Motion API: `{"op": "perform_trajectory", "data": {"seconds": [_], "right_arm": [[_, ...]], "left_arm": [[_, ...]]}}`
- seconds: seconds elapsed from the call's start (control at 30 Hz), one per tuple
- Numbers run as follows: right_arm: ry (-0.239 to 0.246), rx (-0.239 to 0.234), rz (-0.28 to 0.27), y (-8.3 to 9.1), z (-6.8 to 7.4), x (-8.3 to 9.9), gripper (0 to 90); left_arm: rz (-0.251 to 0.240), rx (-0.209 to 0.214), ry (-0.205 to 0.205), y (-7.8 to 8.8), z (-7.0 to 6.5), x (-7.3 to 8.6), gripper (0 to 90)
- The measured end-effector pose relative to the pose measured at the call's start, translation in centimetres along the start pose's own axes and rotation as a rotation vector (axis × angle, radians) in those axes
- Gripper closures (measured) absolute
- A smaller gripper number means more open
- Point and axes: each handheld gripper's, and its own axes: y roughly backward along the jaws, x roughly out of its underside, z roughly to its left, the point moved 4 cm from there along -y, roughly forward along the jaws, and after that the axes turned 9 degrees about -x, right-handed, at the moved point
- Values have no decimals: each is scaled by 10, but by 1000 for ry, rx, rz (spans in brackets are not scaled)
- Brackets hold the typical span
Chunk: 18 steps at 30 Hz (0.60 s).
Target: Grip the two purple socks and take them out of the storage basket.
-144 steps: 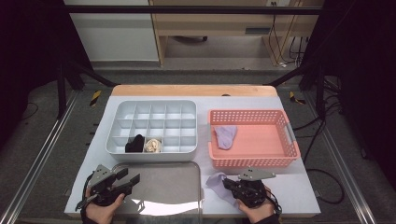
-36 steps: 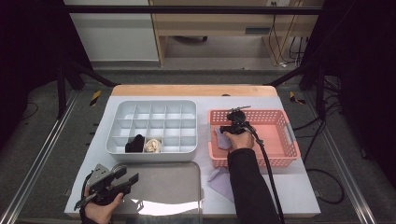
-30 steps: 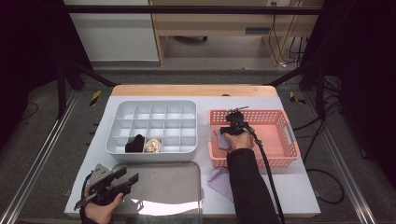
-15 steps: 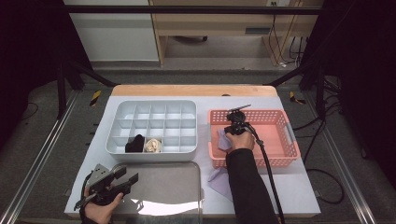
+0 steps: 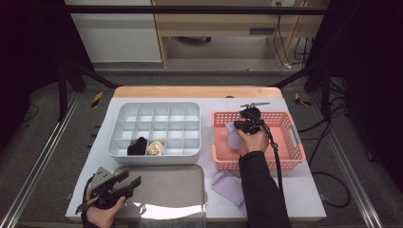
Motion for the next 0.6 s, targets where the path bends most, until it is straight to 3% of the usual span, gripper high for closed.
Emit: {"op": "perform_trajectory", "data": {"seconds": [0.27,0.6], "right_arm": [[16,-19,-44,9,4,-3,869],[97,-75,-169,58,29,-15,869]], "left_arm": [[-1,1,5,0,0,0,408],[-2,1,2,0,-1,0,408]]}}
